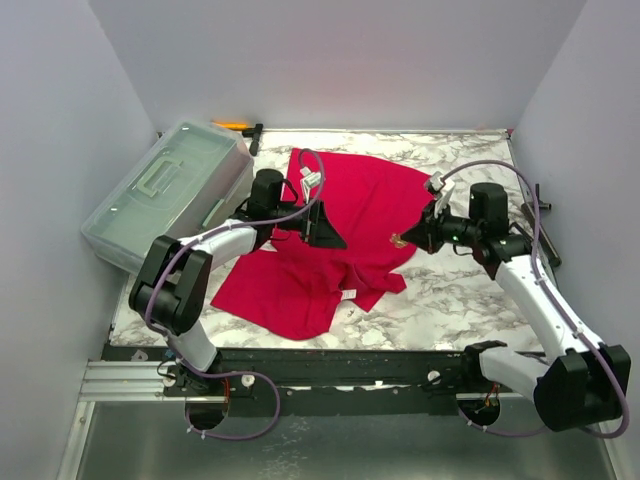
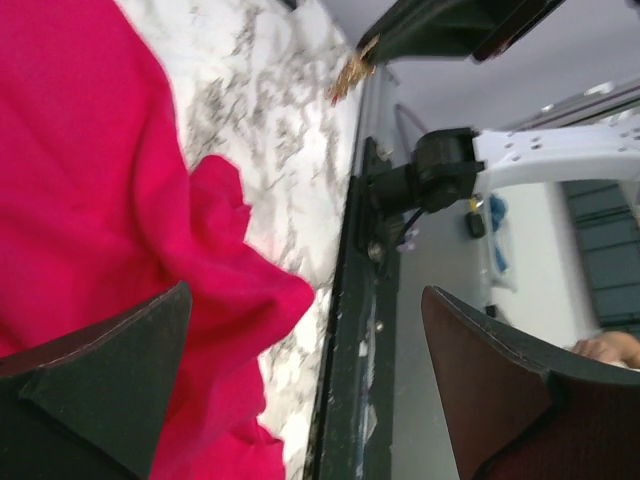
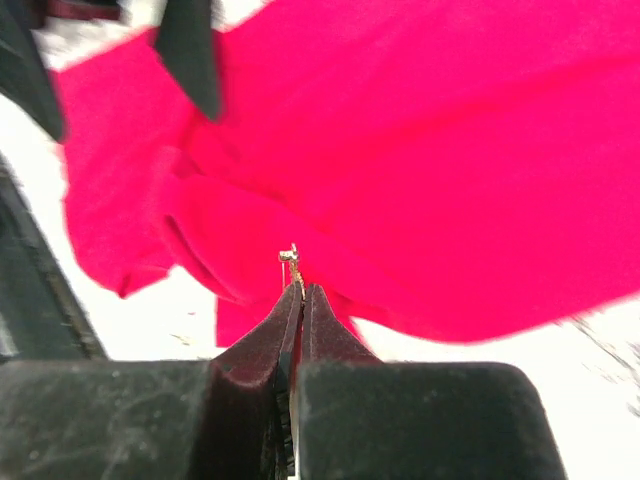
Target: Remove the brooch from the garment
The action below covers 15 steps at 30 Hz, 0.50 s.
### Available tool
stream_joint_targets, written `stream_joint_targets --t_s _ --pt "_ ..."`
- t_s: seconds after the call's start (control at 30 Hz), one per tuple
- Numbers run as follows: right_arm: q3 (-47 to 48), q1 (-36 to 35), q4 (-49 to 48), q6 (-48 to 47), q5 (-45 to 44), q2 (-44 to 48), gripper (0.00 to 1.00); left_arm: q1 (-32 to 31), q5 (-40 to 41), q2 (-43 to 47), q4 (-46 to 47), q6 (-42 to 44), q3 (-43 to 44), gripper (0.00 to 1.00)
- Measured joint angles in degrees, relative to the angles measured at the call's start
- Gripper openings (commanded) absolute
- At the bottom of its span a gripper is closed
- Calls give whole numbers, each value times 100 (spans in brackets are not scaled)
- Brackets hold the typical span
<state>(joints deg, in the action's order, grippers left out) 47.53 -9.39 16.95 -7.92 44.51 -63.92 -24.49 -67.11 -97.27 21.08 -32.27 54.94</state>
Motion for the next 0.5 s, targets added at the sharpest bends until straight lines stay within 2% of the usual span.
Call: stream_joint_targets --t_s 0.1,0.33,0.5 --pt "-2 9 380 -490 -752 260 1 11 214 205 -931 684 149 99" --pt "-192 42 743 -1458 -2581 927 1 0 1047 310 -3512 2675 1154 99" --pt "-658 120 723 -2081 -3731 1078 1 0 1453 310 -4374 3324 1311 99"
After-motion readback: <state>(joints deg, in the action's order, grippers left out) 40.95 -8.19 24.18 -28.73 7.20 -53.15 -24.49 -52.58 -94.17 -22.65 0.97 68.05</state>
